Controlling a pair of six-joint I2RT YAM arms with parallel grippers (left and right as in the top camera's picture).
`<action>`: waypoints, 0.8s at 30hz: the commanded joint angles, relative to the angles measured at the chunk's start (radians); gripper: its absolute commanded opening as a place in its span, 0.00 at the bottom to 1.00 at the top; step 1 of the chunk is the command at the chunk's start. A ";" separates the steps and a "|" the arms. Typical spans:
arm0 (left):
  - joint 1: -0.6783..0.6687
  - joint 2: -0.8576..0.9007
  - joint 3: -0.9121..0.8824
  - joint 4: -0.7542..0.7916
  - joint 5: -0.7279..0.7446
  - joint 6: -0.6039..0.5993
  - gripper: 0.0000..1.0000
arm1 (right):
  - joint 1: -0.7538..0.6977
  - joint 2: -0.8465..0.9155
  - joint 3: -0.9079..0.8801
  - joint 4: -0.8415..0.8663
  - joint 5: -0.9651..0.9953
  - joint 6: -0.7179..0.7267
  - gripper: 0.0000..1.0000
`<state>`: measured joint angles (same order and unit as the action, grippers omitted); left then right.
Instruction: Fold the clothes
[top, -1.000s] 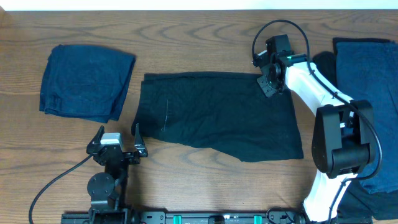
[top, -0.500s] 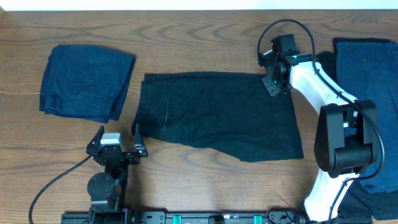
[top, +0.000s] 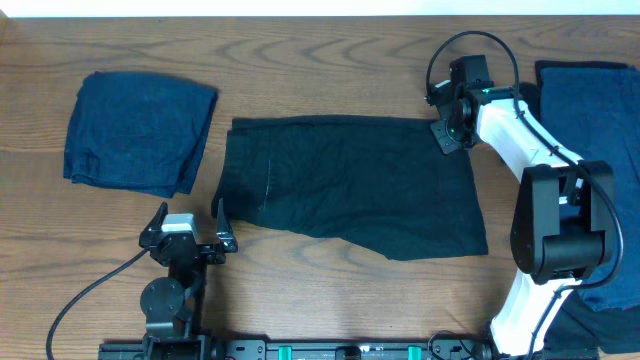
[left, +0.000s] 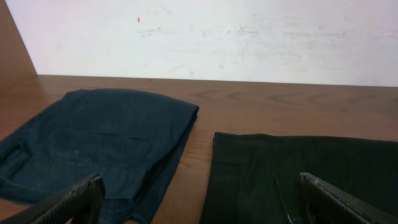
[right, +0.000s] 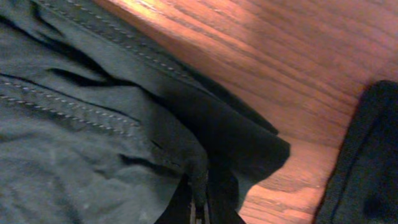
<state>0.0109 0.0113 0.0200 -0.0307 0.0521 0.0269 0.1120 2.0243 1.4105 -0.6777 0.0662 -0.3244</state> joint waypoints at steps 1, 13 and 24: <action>-0.004 -0.001 -0.016 -0.037 -0.012 0.006 0.98 | 0.003 -0.026 -0.008 -0.010 -0.078 0.003 0.01; -0.004 -0.001 -0.016 -0.037 -0.012 0.006 0.98 | 0.013 -0.026 -0.008 -0.037 -0.082 0.094 0.01; -0.004 -0.001 -0.016 -0.036 -0.012 0.006 0.98 | 0.013 -0.026 -0.008 -0.032 -0.082 0.118 0.01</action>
<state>0.0109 0.0113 0.0200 -0.0307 0.0521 0.0269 0.1154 2.0243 1.4105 -0.7097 0.0017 -0.2356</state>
